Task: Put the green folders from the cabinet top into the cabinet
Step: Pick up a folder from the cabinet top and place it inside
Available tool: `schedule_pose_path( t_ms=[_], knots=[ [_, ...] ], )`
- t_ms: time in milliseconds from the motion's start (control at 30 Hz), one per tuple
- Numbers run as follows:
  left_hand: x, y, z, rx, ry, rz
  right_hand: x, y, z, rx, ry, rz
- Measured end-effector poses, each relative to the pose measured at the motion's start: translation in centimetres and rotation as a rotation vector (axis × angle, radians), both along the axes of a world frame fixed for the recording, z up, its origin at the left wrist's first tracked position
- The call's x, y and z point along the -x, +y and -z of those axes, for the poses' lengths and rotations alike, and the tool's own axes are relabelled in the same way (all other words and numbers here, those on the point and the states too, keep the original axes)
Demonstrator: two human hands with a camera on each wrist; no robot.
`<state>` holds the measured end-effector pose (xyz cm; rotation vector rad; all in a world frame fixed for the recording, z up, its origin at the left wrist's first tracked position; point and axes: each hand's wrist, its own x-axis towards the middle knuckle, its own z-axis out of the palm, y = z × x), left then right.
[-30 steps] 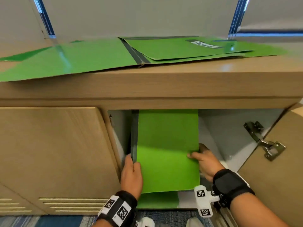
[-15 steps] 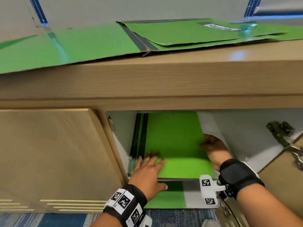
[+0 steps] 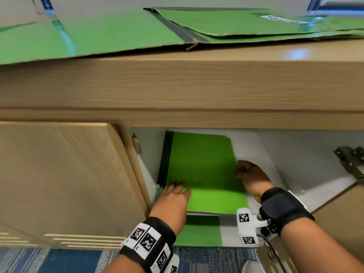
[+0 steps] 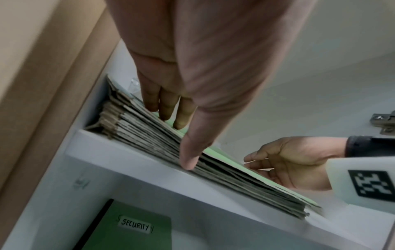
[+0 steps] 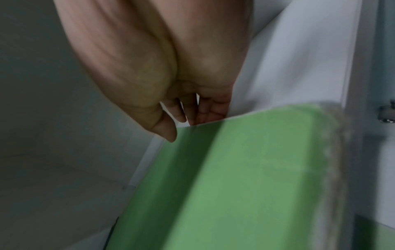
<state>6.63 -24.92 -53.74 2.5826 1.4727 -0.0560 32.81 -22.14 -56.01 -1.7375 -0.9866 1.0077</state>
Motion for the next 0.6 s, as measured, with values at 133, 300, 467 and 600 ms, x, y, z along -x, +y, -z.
schedule_pose_path(
  t_ms=[133, 300, 467, 600],
  knots=[
    [-0.5, 0.1, 0.1, -0.021, -0.003, 0.005, 0.5, 0.4, 0.5, 0.01, -0.036, -0.029],
    [-0.8, 0.3, 0.3, -0.017, -0.004, 0.01, 1.0, 1.0, 0.2, 0.083, -0.1, -0.028],
    [-0.6, 0.5, 0.7, 0.004, -0.009, 0.02, 1.3, 1.4, 0.5, 0.134, -0.207, -0.045],
    [-0.3, 0.5, 0.6, 0.018, -0.034, 0.018, 1.4, 1.0, 0.5, 0.201, -0.361, -0.124]
  ],
)
